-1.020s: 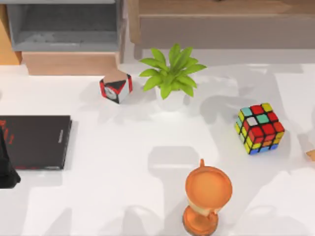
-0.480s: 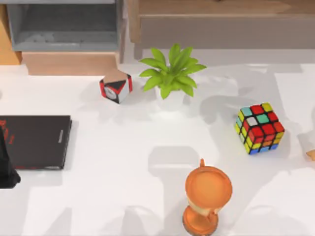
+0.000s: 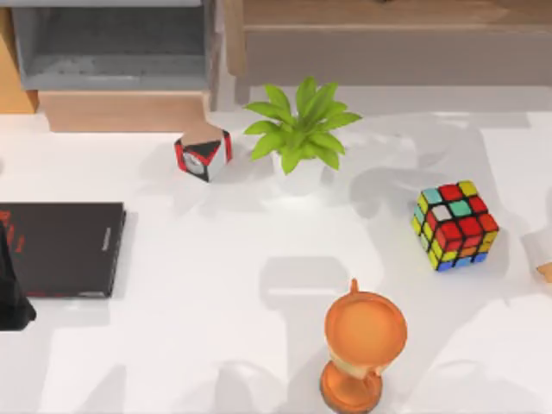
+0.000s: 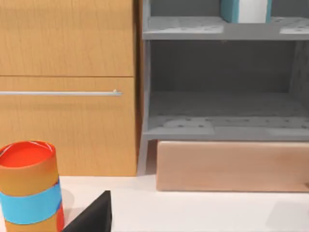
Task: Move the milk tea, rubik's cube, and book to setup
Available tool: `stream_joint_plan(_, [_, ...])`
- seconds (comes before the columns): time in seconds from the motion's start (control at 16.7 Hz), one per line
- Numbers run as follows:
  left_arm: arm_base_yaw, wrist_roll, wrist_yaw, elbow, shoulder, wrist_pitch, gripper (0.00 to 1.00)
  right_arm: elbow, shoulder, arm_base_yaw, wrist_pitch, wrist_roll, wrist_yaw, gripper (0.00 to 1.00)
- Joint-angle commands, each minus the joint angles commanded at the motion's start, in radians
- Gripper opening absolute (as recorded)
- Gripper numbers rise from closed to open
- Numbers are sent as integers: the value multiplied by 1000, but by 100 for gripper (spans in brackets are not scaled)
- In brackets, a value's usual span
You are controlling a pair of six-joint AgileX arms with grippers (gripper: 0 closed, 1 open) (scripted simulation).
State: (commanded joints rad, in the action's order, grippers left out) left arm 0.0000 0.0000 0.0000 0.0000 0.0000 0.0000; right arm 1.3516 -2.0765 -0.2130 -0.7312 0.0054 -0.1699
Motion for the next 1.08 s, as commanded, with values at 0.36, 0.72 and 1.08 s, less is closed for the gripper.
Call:
stream_joint_plan(0.36, [0,0,0,0,0,0,100,-194,156,-18,-41,4,-26,0])
stream_joint_plan(0.72, [0,0,0,0,0,0,100,-352,277,-39,-76,2,-43,0])
stream_joint_plan(1.08, [0,0,0,0,0,0,100,-369,288,-26,-112,-2,-53,0])
